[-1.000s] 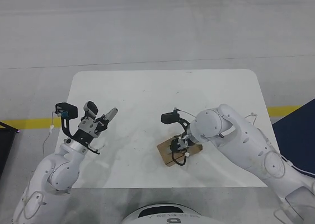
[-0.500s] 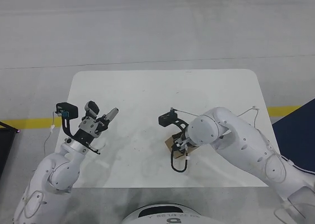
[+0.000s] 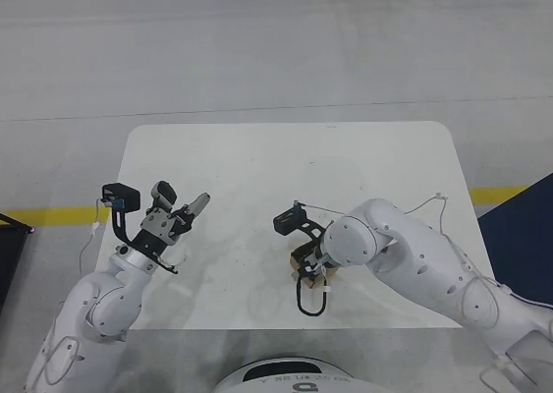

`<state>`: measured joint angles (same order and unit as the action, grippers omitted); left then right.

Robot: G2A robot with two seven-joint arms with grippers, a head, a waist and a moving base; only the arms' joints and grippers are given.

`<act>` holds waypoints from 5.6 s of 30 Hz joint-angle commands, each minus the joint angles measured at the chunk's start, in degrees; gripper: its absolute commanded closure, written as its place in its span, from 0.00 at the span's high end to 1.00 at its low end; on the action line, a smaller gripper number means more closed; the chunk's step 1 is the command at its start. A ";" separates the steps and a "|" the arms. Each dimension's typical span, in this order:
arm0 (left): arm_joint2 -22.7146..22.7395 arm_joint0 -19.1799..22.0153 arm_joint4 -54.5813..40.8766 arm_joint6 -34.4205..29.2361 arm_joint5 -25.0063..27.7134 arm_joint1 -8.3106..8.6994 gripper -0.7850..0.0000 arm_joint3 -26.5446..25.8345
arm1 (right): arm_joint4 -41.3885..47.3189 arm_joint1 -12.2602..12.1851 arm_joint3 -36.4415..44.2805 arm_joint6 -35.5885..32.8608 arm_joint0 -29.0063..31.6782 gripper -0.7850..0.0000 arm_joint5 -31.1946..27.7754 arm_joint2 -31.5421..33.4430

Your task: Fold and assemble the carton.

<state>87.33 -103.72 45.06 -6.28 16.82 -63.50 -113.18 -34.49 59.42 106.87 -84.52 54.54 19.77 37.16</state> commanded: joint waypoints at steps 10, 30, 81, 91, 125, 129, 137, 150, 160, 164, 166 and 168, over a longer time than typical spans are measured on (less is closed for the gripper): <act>0.09 -1.56 0.40 0.57 -0.28 -0.16 1.00 -0.20 | -1.47 0.17 -1.62 -0.36 -0.49 0.69 -0.37 -1.78; -0.26 -0.70 0.20 -0.83 -0.37 -0.41 1.00 -0.07 | 0.57 2.27 -7.81 0.19 -2.46 0.33 -2.04 -3.77; -21.43 23.23 4.01 -11.52 8.65 -2.92 1.00 16.63 | 17.95 -3.79 27.78 40.46 48.64 0.88 -0.29 51.36; -25.00 26.15 5.10 -9.94 9.53 -3.64 1.00 19.71 | 23.29 -4.13 27.78 33.95 59.34 0.75 3.77 58.07; -19.81 21.81 5.17 -9.11 7.55 -2.56 1.00 17.53 | 27.97 -1.46 17.63 61.55 55.06 0.40 3.57 45.03; -19.48 21.29 4.85 -9.25 7.33 -2.48 1.00 16.93 | 24.40 -1.42 16.97 59.96 52.27 0.17 -0.60 41.92; -18.85 20.66 3.77 -9.32 7.23 -2.36 1.00 16.29 | 19.40 -1.16 10.16 53.52 41.22 0.00 -5.65 37.29; -14.87 16.57 2.99 -7.69 5.73 -1.71 1.00 14.10 | 18.69 1.25 -2.63 52.27 23.22 0.00 -11.41 27.59; -12.19 14.38 1.96 -7.38 4.58 -1.34 1.00 13.00 | 19.50 0.98 -1.35 52.78 24.60 0.00 -16.12 30.79; -11.30 14.07 1.92 -7.30 4.07 -1.24 1.00 12.89 | 22.70 1.17 1.54 49.87 26.23 0.60 -11.55 29.72; -11.07 13.88 1.97 -7.34 3.99 -1.20 1.00 12.82 | 24.29 1.21 3.53 49.57 27.33 0.67 -10.30 29.82; -10.95 13.75 2.03 -7.36 3.97 -1.17 1.00 12.77 | 27.26 1.23 6.05 49.72 29.01 0.60 -10.46 30.44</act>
<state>76.31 -89.90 47.02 -13.62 20.81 -64.69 -100.39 -9.31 60.65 111.38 -35.05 82.48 9.53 67.10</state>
